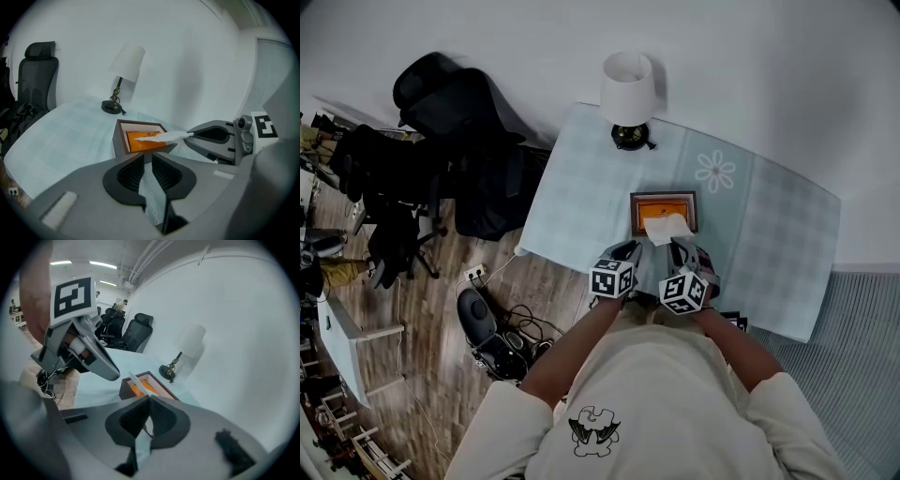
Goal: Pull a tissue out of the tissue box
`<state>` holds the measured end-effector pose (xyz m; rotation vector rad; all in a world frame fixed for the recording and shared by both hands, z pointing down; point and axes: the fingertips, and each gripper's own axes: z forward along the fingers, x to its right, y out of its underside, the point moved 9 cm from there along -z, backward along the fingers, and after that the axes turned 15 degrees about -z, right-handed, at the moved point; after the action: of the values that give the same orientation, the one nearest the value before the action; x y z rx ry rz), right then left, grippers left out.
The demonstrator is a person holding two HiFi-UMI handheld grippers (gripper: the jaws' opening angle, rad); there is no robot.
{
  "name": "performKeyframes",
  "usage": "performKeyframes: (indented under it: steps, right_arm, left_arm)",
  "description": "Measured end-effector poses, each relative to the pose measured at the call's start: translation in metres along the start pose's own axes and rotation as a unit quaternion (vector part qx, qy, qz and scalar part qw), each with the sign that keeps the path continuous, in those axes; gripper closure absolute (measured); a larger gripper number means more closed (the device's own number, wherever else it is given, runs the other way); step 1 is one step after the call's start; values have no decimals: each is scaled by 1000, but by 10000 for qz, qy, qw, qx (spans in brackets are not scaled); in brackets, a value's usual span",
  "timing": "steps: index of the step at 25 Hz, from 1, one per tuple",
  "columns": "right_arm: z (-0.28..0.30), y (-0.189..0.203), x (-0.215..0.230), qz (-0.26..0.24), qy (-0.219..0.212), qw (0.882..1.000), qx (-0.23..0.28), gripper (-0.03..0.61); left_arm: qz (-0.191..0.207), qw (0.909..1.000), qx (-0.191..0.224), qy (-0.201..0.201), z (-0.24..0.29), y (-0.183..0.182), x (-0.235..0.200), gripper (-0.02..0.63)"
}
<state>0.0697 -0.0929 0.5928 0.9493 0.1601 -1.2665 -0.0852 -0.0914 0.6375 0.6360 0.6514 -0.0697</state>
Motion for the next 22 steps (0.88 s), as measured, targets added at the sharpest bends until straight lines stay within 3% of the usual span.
performKeyframes:
  steps: [15, 22]
  right_arm:
    - [-74, -13, 21, 861, -52, 9950, 500, 565]
    - [-110, -23, 36, 1957, -78, 9758, 974, 565]
  left_arm:
    - [576, 9961, 644, 201, -44, -18, 34, 555]
    - [920, 9878, 1156, 495, -78, -36, 71, 555]
